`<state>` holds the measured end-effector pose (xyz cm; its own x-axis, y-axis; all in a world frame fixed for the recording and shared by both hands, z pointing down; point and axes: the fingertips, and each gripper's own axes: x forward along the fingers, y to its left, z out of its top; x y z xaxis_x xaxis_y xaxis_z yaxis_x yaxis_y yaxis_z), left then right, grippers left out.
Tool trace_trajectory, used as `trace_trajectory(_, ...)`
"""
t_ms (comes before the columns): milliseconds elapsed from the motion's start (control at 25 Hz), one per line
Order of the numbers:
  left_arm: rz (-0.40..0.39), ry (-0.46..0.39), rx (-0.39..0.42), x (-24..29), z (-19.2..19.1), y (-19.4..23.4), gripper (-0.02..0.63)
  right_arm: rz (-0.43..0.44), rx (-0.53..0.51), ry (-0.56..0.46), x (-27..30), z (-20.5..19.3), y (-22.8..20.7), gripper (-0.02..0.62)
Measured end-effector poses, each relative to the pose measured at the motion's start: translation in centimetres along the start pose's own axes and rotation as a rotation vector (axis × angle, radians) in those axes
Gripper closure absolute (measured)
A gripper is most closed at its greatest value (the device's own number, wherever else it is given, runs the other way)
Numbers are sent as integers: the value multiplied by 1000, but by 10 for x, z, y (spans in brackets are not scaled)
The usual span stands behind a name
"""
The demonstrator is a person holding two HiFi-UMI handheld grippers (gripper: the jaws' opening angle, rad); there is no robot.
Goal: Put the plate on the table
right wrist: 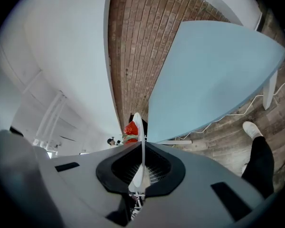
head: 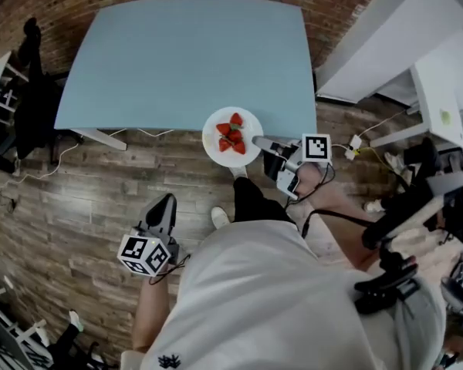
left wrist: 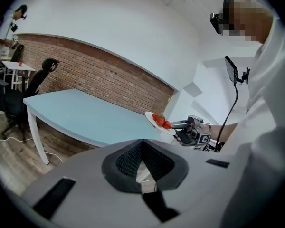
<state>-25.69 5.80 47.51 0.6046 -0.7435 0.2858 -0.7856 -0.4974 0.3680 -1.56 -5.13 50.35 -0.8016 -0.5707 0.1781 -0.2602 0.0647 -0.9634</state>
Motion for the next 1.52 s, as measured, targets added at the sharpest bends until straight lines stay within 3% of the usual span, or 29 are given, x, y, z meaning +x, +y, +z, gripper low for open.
trace_trajectory(280,158,30,-75,73,75,73,606,-75,80,32,119,153,-54,578)
trace_trajectory(520,166,44,-82,148,104,80,606,-95,54,15,161,259,-90,578)
trace_trajectory(720,178,29,-60,213,150,79,605,-138,72,25,195,338,-127,578)
trace_trajectory(1000,231,34,-76,248,155,84,606,-208,89,38,229,378,-197,578)
trace_trajectory(1520,272,102,-70,268,168,79,605,-273,89,73,255,389,-245,578)
